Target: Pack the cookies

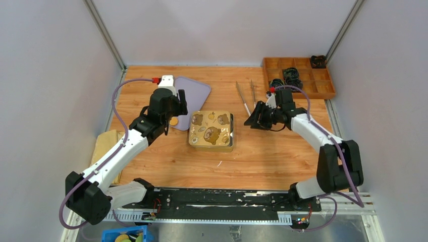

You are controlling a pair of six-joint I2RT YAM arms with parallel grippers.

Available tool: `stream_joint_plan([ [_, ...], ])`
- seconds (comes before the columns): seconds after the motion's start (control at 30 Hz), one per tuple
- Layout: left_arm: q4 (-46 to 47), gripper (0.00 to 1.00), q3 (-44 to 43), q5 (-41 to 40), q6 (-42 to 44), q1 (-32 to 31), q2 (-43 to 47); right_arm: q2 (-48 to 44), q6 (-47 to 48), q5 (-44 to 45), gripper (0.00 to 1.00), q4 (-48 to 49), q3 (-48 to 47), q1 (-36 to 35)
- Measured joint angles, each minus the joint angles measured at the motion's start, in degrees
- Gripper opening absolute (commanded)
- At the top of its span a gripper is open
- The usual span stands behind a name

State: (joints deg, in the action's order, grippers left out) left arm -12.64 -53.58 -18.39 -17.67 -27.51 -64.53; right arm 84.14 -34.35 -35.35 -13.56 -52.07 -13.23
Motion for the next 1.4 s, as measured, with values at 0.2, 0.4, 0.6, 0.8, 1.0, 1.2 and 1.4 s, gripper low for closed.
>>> stream_joint_plan([
  [0.2,-2.38,0.56,0.0,-1.46,-1.97,0.0,-0.15,-6.69,5.64,9.18,0.25,-8.41,-5.81,0.0],
  [0.4,-6.88,0.63,-0.72,-3.37,-3.41,0.15,-0.74,-9.46,10.05,16.74,0.24,-14.73,-9.25,-0.09],
  [0.6,-11.37,0.63,-5.73,-4.02,-5.77,3.26,-6.86,-9.73,14.03,23.65,0.26,-19.3,-11.54,-1.05],
  [0.8,-14.34,0.64,-5.84,-4.26,-7.34,5.55,-8.44,-9.66,16.39,26.62,0.24,-20.94,-12.35,-1.29],
  [1.0,-14.73,0.63,-5.38,-0.94,-9.77,13.49,-8.61,-8.63,17.66,27.93,0.23,-20.98,-12.35,-2.12],
  [1.2,-14.53,0.61,-5.09,5.49,-10.84,14.16,-13.27,-5.16,18.93,29.73,0.19,-21.86,-14.03,-5.33],
  [1.4,-14.23,0.6,-3.65,12.79,-11.5,14.16,-18.34,-0.81,19.61,30.47,0.05,-22.32,-15.47,-8.39],
])
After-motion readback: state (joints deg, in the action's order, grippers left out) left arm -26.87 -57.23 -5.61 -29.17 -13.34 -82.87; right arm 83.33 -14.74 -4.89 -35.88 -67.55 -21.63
